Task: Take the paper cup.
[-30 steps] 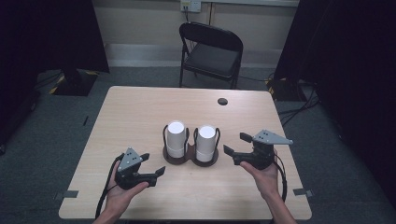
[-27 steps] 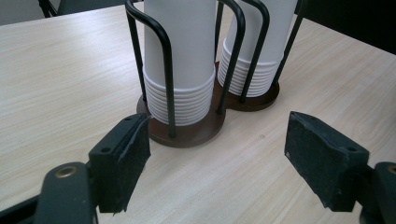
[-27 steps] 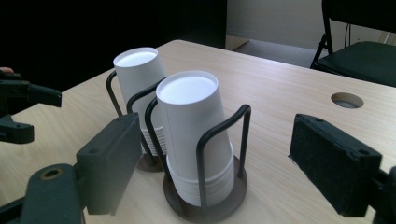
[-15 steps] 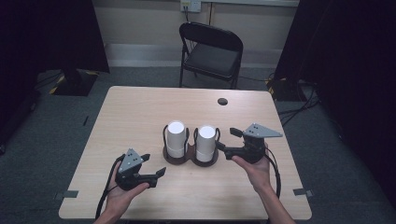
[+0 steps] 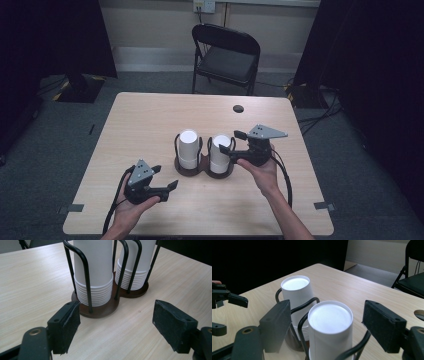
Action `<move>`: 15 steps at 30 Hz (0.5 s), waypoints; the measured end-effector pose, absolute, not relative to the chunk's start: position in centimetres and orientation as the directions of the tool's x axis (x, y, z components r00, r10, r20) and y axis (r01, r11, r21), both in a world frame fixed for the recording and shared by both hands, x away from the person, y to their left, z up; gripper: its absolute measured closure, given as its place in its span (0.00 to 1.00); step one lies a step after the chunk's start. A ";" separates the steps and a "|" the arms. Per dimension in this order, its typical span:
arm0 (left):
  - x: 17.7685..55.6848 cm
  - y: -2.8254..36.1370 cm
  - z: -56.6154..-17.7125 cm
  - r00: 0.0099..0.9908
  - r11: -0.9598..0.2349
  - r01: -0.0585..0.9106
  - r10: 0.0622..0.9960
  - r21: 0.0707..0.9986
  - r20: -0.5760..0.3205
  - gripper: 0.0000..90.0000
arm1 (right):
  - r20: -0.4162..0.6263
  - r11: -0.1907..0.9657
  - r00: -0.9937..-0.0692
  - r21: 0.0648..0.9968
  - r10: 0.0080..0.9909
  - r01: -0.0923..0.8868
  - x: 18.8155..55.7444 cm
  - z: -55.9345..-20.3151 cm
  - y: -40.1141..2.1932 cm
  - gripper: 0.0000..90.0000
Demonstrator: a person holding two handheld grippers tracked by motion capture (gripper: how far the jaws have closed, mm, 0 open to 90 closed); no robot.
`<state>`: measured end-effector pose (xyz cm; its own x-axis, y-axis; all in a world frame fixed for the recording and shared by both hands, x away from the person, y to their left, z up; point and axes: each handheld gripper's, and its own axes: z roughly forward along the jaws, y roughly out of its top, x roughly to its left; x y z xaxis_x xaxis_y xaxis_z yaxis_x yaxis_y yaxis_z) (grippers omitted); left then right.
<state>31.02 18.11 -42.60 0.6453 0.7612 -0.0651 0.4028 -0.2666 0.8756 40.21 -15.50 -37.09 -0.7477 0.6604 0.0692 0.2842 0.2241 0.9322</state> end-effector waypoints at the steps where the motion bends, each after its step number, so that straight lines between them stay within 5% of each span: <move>1: 31.0 18.1 -42.6 0.645 -0.267 0.404 0.761 0.875 -0.066 0.25 | 0.074 0.216 -0.749 0.935 0.658 0.282 40.6 -37.1 -15.2 0.25; 15: 31.0 18.2 -42.5 0.648 -0.275 0.396 0.760 0.876 -0.054 0.26 | 0.048 0.262 -0.762 0.923 0.646 0.281 42.1 -38.5 -13.4 0.27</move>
<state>30.98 18.21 -42.55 0.6476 0.7600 -0.0541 0.3959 -0.2750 0.8761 42.11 -13.45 -38.50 -0.7619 0.6459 0.0485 0.2811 0.2623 0.9232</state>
